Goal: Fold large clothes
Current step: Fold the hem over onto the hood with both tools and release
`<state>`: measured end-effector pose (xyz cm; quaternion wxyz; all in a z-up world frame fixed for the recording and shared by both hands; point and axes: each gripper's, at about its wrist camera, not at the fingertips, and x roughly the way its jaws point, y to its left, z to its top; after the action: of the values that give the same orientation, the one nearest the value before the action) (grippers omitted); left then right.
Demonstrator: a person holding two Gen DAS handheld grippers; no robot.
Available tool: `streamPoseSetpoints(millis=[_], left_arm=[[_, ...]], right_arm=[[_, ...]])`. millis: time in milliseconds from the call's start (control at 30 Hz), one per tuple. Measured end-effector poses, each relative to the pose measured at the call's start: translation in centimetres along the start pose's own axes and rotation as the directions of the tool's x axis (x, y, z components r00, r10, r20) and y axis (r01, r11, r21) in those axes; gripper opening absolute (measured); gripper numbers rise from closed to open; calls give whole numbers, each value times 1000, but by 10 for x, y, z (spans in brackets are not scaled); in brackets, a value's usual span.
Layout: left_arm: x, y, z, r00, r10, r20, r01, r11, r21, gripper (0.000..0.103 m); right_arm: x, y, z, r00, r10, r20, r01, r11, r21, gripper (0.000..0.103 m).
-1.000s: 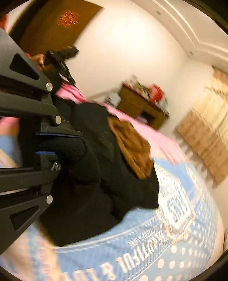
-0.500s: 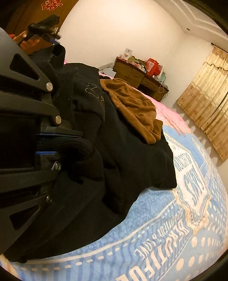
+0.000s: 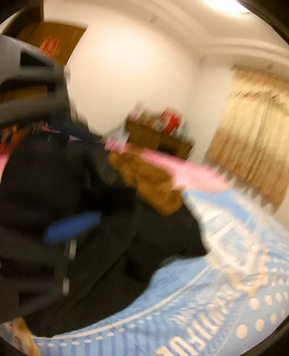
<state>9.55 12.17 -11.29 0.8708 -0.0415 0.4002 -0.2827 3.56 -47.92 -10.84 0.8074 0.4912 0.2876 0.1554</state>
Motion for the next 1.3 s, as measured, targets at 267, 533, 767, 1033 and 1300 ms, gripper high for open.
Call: streamPoseSetpoints(millis=[267, 533, 767, 1033, 1300], left_arm=[[-1, 0, -4, 1000, 0, 13, 0, 1000, 2, 44], [11, -5, -1, 1000, 10, -14, -9, 999, 31, 61], [1, -13, -4, 1000, -18, 17, 18, 999, 35, 19], [-69, -35, 6, 979, -67, 192, 63, 998, 26, 19], [-61, -41, 90, 968, -31, 249, 37, 999, -18, 19]], right_arm=[[-4, 52, -8, 964, -263, 46, 254, 850, -463, 91], [96, 40, -28, 856, -517, 23, 339, 526, -780, 91], [74, 33, -26, 872, -490, 0, 351, 626, -696, 23], [-10, 97, -52, 910, -370, 186, 397, 652, -646, 21], [-2, 147, -14, 876, -331, 352, 483, 616, -622, 21]])
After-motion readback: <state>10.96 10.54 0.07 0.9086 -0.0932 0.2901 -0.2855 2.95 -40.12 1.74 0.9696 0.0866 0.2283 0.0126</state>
